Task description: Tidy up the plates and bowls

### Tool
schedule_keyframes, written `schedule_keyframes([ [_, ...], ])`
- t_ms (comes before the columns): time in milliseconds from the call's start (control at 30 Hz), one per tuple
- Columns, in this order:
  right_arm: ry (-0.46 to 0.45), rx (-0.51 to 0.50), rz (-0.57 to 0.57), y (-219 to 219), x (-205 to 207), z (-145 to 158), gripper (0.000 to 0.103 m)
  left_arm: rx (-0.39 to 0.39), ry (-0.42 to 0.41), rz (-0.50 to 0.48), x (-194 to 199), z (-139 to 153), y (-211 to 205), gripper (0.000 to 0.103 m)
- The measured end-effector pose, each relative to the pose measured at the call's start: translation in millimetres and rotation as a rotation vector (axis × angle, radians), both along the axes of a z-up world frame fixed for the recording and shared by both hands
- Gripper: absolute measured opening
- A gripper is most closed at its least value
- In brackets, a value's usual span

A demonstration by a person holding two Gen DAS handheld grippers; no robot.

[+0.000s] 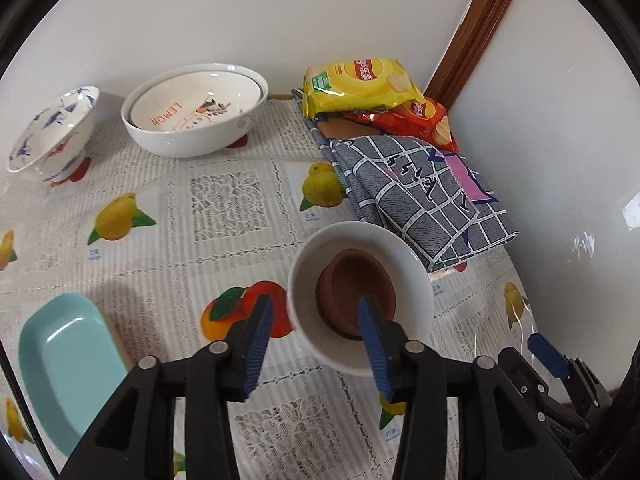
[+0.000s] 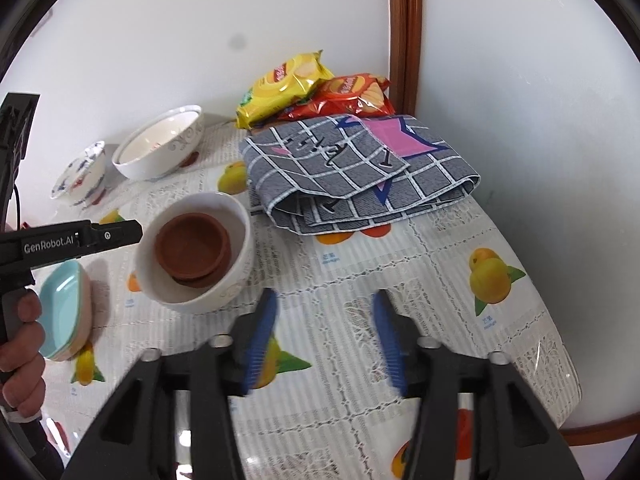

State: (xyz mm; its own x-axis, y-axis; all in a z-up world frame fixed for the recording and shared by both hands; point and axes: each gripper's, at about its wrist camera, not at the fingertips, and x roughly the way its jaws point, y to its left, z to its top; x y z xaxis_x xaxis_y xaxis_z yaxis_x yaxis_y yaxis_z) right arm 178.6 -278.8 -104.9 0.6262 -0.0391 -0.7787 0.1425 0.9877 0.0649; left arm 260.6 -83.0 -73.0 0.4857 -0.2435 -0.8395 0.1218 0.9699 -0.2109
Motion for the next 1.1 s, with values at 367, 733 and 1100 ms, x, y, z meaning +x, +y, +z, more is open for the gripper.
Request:
schedule_keyframes([
  [367, 0.028, 0.002, 0.001, 8, -32, 25, 0.07, 0.027, -0.081, 0.071, -53, 40, 10, 0.066],
  [733, -0.07, -0.018, -0.003, 22, -96, 56, 0.08, -0.013, -0.139, 0.026, -118, 74, 11, 0.068],
  [1100, -0.161, 0.012, -0.034, 27, -146, 73, 0.08, -0.057, -0.256, 0.02, -162, 101, 24, 0.067],
])
